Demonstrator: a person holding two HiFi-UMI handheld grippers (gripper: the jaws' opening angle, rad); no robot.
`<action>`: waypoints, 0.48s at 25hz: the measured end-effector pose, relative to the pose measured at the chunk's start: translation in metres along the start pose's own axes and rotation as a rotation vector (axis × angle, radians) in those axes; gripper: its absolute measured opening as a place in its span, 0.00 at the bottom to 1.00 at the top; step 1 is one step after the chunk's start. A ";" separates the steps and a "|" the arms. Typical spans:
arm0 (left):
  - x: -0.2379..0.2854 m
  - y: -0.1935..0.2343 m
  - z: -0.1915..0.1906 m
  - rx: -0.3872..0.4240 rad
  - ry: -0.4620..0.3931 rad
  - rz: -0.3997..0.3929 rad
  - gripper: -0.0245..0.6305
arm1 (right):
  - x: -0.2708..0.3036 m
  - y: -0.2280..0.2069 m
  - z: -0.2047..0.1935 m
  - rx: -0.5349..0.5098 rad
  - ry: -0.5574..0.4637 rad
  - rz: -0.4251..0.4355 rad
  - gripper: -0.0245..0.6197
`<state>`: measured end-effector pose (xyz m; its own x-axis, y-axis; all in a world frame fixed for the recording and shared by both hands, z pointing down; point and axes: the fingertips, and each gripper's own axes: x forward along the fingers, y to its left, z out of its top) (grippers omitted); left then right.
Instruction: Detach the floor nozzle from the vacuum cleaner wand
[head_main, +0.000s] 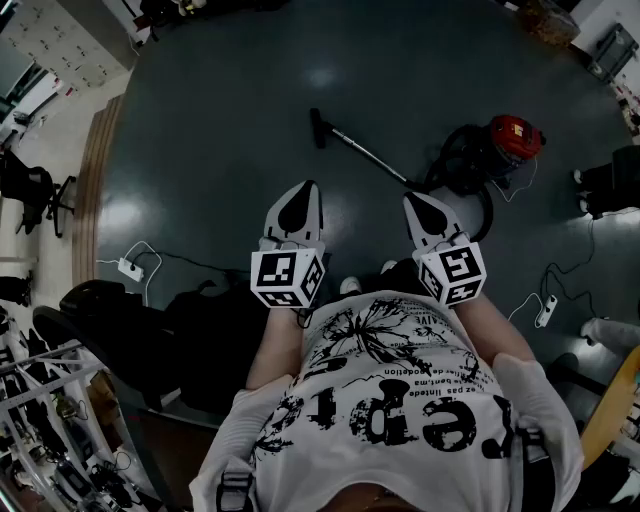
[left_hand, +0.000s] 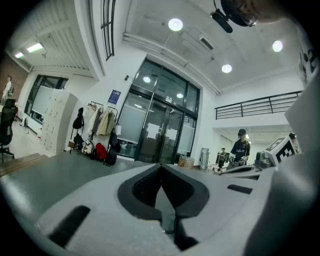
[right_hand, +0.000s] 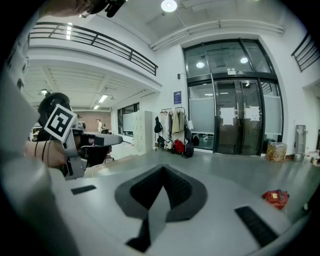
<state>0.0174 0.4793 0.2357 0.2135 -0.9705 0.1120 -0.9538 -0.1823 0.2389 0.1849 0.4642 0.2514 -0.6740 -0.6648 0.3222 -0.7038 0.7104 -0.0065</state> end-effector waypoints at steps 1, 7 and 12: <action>0.005 0.001 -0.003 -0.008 0.006 0.000 0.04 | 0.002 -0.004 -0.001 -0.002 0.004 -0.001 0.04; 0.048 0.011 -0.026 -0.024 0.071 -0.001 0.04 | 0.037 -0.038 -0.012 0.069 0.030 -0.008 0.04; 0.099 0.053 -0.044 -0.020 0.144 0.057 0.04 | 0.111 -0.076 -0.018 0.138 0.046 0.020 0.04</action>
<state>-0.0030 0.3807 0.3019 0.1882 -0.9464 0.2624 -0.9612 -0.1226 0.2473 0.1676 0.3409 0.3041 -0.6792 -0.6374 0.3638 -0.7168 0.6826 -0.1423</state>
